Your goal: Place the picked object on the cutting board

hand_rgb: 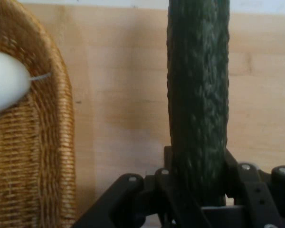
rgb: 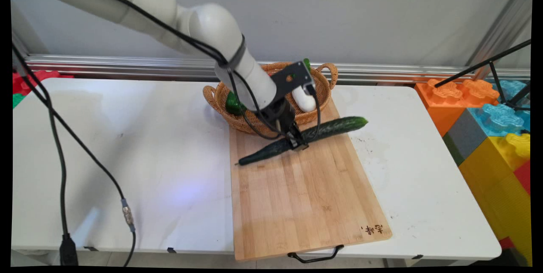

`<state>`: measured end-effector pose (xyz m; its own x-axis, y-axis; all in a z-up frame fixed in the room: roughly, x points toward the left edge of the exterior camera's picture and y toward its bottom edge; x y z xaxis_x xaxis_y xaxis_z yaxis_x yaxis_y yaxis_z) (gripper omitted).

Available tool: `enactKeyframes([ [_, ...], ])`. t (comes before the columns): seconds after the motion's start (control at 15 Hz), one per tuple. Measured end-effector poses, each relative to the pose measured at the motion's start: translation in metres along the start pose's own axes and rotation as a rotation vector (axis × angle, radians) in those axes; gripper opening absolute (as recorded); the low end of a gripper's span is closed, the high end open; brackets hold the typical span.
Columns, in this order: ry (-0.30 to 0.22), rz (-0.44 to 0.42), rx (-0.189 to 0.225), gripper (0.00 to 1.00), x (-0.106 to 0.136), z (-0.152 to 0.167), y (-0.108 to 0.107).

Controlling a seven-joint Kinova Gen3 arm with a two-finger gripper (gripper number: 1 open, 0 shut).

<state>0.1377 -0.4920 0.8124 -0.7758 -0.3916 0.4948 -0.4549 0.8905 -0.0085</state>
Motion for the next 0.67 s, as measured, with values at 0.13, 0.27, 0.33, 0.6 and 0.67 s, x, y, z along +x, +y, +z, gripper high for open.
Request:
enactKeyframes([
  [0.13,-0.008,0.004,0.004,0.0,-0.004,0.012,0.0],
  [0.27,-0.009,0.007,0.01,0.0,-0.004,0.017,-0.001],
  [0.33,-0.007,0.008,0.015,1.0,-0.003,0.018,-0.001],
  [0.6,0.001,0.004,0.026,1.0,0.009,0.005,-0.001],
  [0.67,-0.001,0.0,0.028,1.0,0.011,-0.003,0.0],
])
